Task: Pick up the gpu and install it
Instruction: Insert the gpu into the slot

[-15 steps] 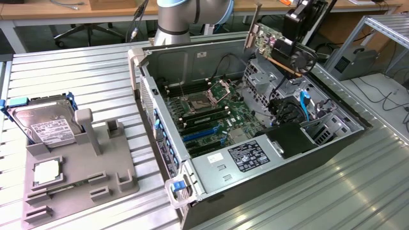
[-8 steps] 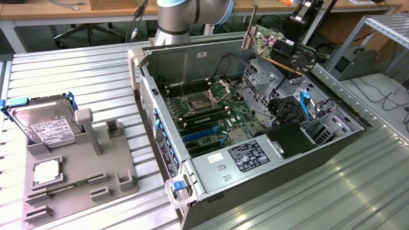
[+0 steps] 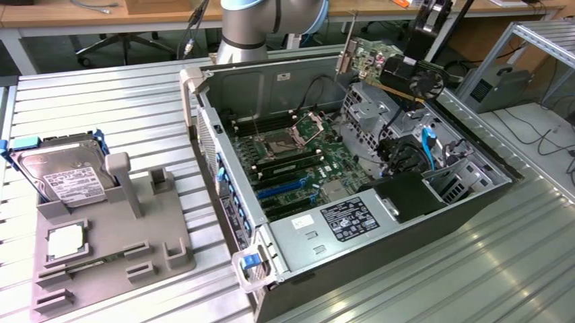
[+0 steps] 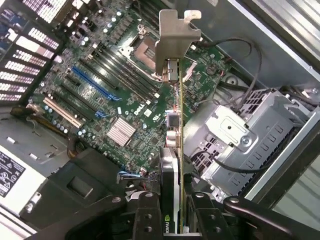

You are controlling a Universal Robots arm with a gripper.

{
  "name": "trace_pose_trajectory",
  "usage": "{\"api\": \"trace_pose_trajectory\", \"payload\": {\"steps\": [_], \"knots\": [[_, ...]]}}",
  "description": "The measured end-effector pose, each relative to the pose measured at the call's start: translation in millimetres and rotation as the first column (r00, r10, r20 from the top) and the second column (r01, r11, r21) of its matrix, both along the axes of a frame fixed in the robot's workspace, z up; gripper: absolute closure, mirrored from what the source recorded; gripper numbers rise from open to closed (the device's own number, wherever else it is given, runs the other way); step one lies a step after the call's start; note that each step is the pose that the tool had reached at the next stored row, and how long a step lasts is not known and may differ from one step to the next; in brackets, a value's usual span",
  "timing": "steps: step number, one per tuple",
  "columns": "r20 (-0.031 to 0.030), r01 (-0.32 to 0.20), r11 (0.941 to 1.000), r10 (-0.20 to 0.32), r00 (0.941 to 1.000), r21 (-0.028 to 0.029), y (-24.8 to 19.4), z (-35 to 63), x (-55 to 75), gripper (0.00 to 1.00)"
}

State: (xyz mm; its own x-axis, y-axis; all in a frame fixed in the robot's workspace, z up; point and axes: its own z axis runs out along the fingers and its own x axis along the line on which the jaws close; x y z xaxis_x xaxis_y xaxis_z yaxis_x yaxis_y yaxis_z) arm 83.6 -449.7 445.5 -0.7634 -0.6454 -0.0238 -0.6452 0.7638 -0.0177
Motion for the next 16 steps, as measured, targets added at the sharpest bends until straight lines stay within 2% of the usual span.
{"api": "trace_pose_trajectory", "payload": {"steps": [2, 5, 7, 11, 13, 16], "knots": [[0.0000, -0.072, 0.9974, 0.072, 0.9974, -0.0004, 0.0, -0.1, 0.0, 0.73], [0.0000, -0.132, 0.9913, 0.132, 0.9913, -0.0006, 0.0, -0.3, 0.0, 0.73], [-0.0001, -0.173, 0.9849, 0.173, 0.9849, -0.0007, 0.0, -0.4, 0.0, 0.73], [-0.0001, -0.248, 0.9689, 0.248, 0.9689, -0.0008, 0.0, -0.7, 0.0, 0.73], [-0.0001, -0.284, 0.9589, 0.284, 0.9589, -0.0010, 0.0, -0.8, 0.0, 0.73], [-0.0002, -0.348, 0.9376, 0.348, 0.9376, -0.0012, 0.0, -1.1, 0.0, 0.73]]}}
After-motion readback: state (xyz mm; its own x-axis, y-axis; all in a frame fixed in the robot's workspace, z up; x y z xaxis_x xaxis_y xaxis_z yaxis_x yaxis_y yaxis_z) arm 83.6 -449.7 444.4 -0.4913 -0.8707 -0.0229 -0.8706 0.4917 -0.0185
